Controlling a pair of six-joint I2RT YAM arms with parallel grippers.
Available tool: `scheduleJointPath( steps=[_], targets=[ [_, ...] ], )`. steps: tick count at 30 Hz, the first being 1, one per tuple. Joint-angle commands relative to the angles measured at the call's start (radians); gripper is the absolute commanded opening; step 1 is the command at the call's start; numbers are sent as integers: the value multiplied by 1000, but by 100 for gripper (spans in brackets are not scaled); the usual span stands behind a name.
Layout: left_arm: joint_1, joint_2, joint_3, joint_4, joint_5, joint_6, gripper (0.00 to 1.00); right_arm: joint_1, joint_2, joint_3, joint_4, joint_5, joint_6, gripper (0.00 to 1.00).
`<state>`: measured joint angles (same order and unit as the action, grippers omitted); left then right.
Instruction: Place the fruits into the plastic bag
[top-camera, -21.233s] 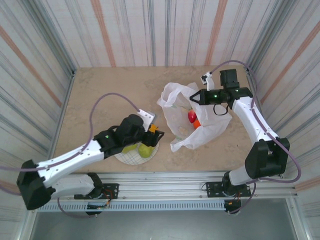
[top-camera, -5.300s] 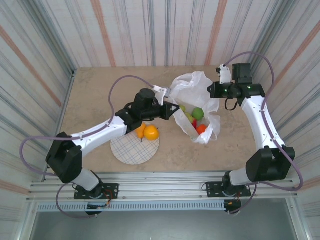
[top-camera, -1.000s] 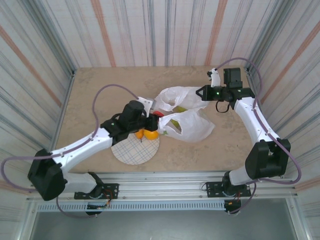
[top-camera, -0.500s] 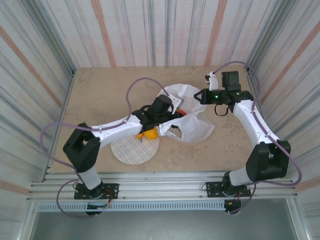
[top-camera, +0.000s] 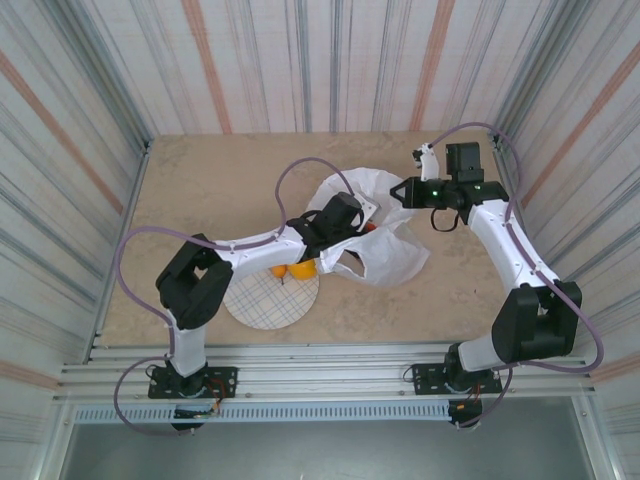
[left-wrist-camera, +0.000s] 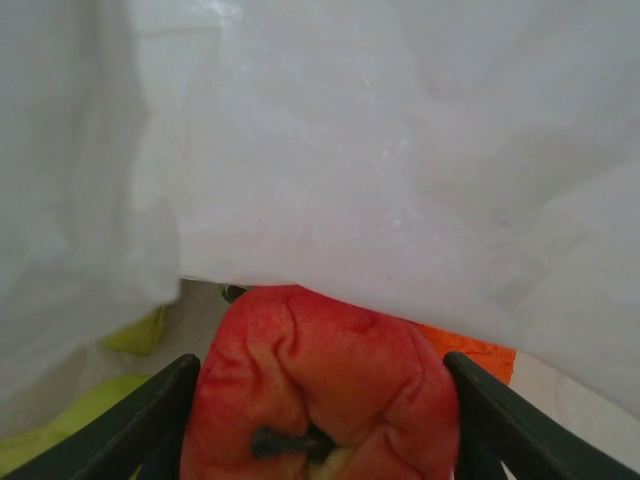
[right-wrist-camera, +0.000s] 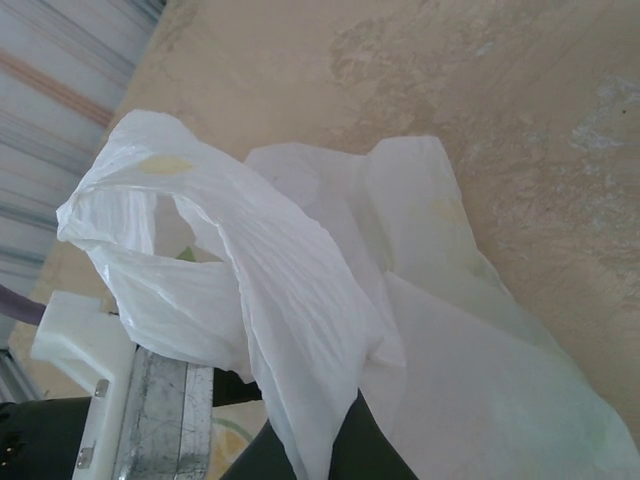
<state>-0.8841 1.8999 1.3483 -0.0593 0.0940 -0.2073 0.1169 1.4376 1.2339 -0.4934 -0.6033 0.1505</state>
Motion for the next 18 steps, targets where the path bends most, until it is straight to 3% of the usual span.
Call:
scheduleJointPath(
  steps=[1, 18],
  targets=[
    [-5, -8, 34, -31, -13, 25, 70, -12, -23, -15, 1, -12, 18, 0],
    [17, -212, -96, -48, -25, 14, 75, -40, -22, -11, -15, -17, 2, 0]
  ],
)
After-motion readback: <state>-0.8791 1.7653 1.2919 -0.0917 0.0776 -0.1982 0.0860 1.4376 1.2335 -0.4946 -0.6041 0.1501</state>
